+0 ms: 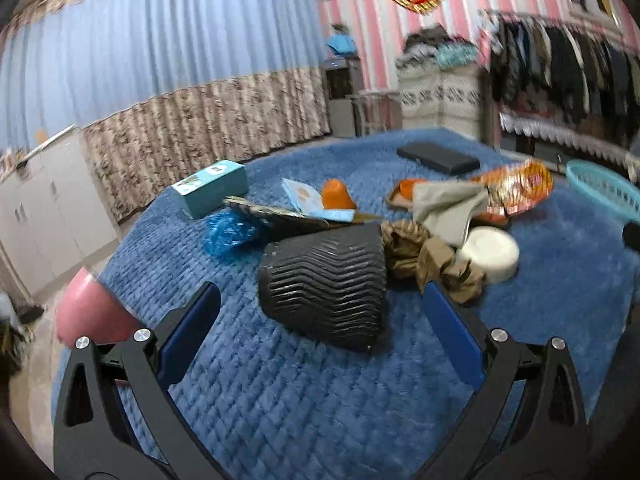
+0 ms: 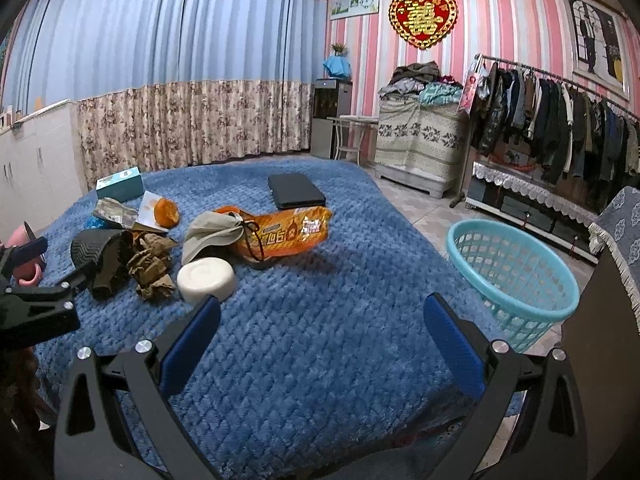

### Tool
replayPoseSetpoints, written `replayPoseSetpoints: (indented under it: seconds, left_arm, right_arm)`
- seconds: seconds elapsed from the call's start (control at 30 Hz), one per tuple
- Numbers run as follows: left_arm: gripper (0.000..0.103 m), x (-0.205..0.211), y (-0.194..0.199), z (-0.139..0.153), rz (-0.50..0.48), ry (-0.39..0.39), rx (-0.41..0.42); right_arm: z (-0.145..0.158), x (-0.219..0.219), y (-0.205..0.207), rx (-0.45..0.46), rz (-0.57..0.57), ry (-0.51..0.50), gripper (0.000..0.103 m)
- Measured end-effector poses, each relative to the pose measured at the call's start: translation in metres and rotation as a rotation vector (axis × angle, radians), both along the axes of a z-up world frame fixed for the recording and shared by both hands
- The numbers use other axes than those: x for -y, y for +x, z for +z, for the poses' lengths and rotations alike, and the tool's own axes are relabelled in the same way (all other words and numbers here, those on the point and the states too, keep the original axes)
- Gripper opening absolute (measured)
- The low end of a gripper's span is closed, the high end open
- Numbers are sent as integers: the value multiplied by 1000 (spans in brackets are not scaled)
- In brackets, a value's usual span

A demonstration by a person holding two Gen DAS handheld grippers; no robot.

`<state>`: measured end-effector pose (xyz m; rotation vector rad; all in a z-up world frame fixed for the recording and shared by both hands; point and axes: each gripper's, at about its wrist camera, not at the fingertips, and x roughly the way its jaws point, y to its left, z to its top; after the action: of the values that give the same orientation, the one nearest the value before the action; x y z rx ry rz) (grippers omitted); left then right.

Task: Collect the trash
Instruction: 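Lower the left tool onto the black ribbed pad and close it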

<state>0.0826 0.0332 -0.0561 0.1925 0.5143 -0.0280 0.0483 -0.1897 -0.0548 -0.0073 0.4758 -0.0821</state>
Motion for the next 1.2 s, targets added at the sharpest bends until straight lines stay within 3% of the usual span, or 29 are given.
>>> replayPoseSetpoints:
  seconds: [0.1, 0.3, 0.6, 0.7, 0.83, 1.2]
  left_arm:
    - [98, 1, 9, -2, -14, 13, -7]
    - [98, -18, 30, -3, -16, -153, -88]
    - [97, -21, 54, -3, -47, -193, -156]
    - [91, -24, 58, -5, -47, -225, -171]
    - [75, -21, 56, -7, -62, -209, -187]
    - [75, -34, 32, 13, -30, -203, -118]
  right_arm:
    - [-2, 4, 5, -6, -14, 17, 99]
    - [-9, 12, 15, -55, -41, 52, 99]
    - [-18, 23, 22, -116, -68, 107, 99]
    - [-18, 20, 22, -109, -66, 90, 99]
    - [-18, 12, 23, -113, -49, 72, 99]
    - [-19, -11, 26, -111, -6, 15, 99]
